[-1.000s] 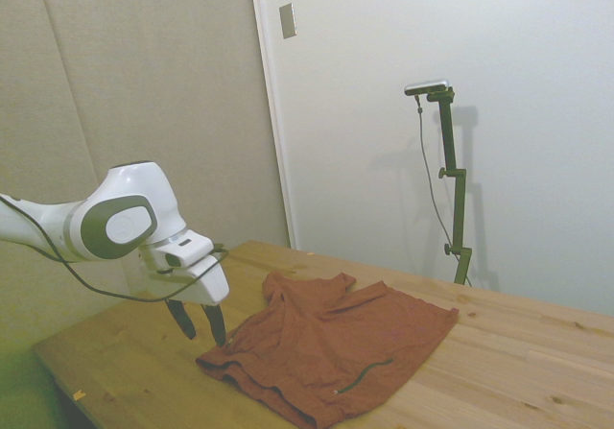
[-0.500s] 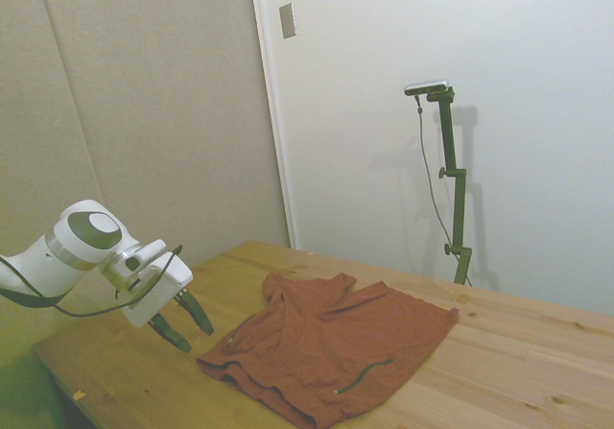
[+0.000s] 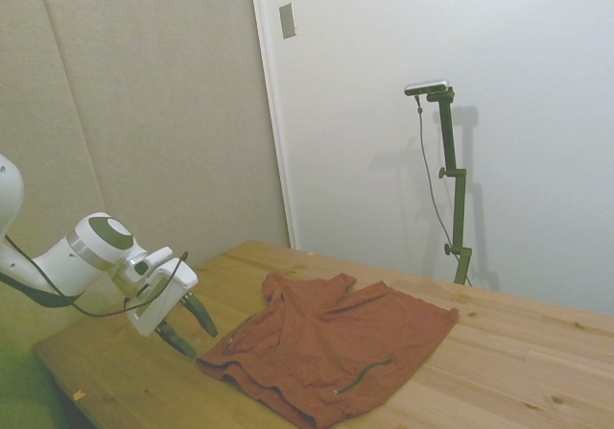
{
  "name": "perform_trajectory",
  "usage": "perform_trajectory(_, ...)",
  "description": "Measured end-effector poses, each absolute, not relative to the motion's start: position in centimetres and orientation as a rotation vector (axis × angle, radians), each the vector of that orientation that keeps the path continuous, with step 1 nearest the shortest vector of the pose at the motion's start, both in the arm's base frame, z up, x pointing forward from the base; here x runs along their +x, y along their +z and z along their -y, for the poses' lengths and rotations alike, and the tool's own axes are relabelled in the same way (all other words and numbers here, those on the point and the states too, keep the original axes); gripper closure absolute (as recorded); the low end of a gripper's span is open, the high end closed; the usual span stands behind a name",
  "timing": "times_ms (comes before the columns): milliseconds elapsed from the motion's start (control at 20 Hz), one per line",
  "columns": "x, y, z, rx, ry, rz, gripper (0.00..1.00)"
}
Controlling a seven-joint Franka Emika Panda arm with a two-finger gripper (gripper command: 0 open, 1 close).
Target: Fold the shorts
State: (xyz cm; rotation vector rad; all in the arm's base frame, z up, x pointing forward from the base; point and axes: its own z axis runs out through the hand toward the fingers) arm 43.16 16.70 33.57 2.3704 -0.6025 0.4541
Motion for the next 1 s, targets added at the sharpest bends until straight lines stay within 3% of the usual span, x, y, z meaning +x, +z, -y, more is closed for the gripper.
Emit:
perform_trajectory(200,43.5,32.8,-15.2,2.309,0.415,0.603,0.00)
perform_trajectory(250,43.6,32.6,-14.7,2.297,0.405,0.608,1.00)
perform_trajectory(1000,43.8,31.3,-14.5,2.287,0.369,0.598,1.00)
